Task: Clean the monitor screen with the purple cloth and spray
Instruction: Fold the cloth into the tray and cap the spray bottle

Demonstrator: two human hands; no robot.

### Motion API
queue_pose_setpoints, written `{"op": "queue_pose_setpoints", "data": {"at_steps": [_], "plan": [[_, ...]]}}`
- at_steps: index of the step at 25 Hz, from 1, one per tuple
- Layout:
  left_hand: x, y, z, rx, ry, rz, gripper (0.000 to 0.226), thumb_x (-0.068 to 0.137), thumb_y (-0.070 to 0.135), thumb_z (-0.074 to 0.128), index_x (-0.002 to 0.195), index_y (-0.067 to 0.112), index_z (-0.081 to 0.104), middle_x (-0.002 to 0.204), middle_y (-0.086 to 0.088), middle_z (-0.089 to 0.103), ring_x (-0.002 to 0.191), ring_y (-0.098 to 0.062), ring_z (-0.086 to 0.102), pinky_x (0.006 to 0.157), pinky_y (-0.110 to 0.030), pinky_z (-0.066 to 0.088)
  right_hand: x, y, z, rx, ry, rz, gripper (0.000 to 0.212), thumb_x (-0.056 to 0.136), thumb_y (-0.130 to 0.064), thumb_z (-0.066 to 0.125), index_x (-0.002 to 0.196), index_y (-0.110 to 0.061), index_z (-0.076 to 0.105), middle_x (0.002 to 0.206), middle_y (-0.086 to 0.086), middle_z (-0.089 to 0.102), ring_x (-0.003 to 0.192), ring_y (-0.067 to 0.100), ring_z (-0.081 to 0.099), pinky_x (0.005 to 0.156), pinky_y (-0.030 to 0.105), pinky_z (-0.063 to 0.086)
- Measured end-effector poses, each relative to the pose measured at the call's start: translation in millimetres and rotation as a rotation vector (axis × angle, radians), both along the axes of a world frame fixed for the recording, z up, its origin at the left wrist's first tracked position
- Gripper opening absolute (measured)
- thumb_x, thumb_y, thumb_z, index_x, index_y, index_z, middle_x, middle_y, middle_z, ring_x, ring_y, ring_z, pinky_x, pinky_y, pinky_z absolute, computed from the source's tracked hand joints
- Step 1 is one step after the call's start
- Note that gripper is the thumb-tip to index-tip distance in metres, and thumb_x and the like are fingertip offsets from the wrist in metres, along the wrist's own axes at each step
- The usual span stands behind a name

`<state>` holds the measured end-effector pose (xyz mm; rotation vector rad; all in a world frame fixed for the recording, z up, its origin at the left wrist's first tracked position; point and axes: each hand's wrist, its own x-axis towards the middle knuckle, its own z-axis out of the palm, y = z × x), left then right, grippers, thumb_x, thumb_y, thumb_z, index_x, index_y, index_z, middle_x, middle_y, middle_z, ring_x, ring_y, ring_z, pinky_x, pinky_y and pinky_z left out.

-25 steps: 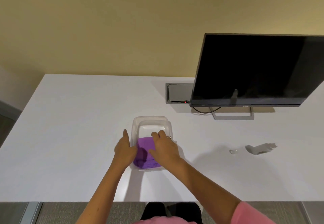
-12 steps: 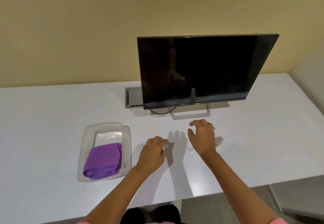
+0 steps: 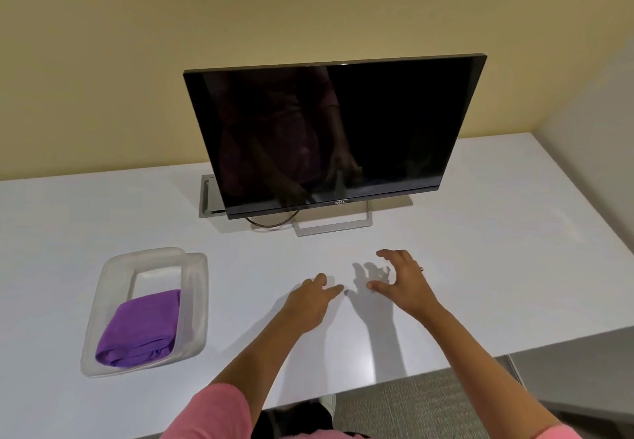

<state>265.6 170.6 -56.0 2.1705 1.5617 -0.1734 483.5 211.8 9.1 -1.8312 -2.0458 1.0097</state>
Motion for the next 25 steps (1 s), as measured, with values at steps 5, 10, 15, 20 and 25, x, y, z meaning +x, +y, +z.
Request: {"op": "queue_pose_setpoints", "data": {"at_steps": [5, 10, 15, 20, 25], "plan": [[13, 6, -6, 0.021, 0.054, -0.009, 0.038, 0.095, 0.009, 0.045, 0.133, 0.017, 0.047, 0.128, -0.012, 0.043, 0.106, -0.029, 0.052, 0.079, -0.034, 0.045, 5, -3, -19, -0.057, 0.094, -0.035, 0.048, 0.075, -0.020, 0.080, 0.119, -0.019, 0.061, 0.116, -0.002, 0.058, 0.100, 0.010, 0.053, 0.084, 0.020, 0.037], [16, 8, 1, -0.053, -0.174, 0.314, 0.022, 0.095, 0.021, 0.051, 0.111, 0.008, 0.058, 0.112, -0.009, 0.061, 0.100, -0.023, 0.058, 0.076, -0.024, 0.040, 6, -2, -33, -0.151, 0.156, -0.105, 0.030, 0.084, -0.024, 0.072, 0.111, -0.020, 0.060, 0.093, -0.002, 0.065, 0.084, 0.014, 0.059, 0.067, 0.009, 0.040], [13, 16, 37, -0.251, -0.775, 0.723, 0.016, 0.090, 0.016, 0.060, 0.101, 0.008, 0.069, 0.086, -0.007, 0.067, 0.069, -0.013, 0.060, 0.060, -0.016, 0.048, -3, 4, -24, -0.126, 0.176, -0.041, 0.022, 0.091, -0.026, 0.064, 0.104, -0.012, 0.053, 0.086, -0.001, 0.067, 0.072, 0.005, 0.065, 0.061, 0.008, 0.043], [0, 21, 74, -0.353, -1.285, 0.879, 0.017, 0.090, 0.011, 0.061, 0.105, 0.007, 0.067, 0.099, -0.011, 0.070, 0.088, -0.018, 0.068, 0.071, -0.021, 0.054, -12, -1, 6, 0.047, 0.239, 0.080, 0.009, 0.095, -0.031, 0.055, 0.093, -0.025, 0.049, 0.075, -0.010, 0.059, 0.068, 0.009, 0.059, 0.064, 0.028, 0.050], [-14, 20, 101, -0.335, -1.523, 0.898, 0.019, 0.084, 0.008, 0.068, 0.102, 0.007, 0.066, 0.103, -0.014, 0.071, 0.095, -0.023, 0.068, 0.078, -0.025, 0.054, -24, -5, 35, 0.250, 0.105, 0.269, 0.034, 0.097, -0.037, 0.051, 0.130, -0.039, 0.044, 0.085, -0.013, 0.048, 0.079, 0.006, 0.046, 0.065, 0.020, 0.039]]}}
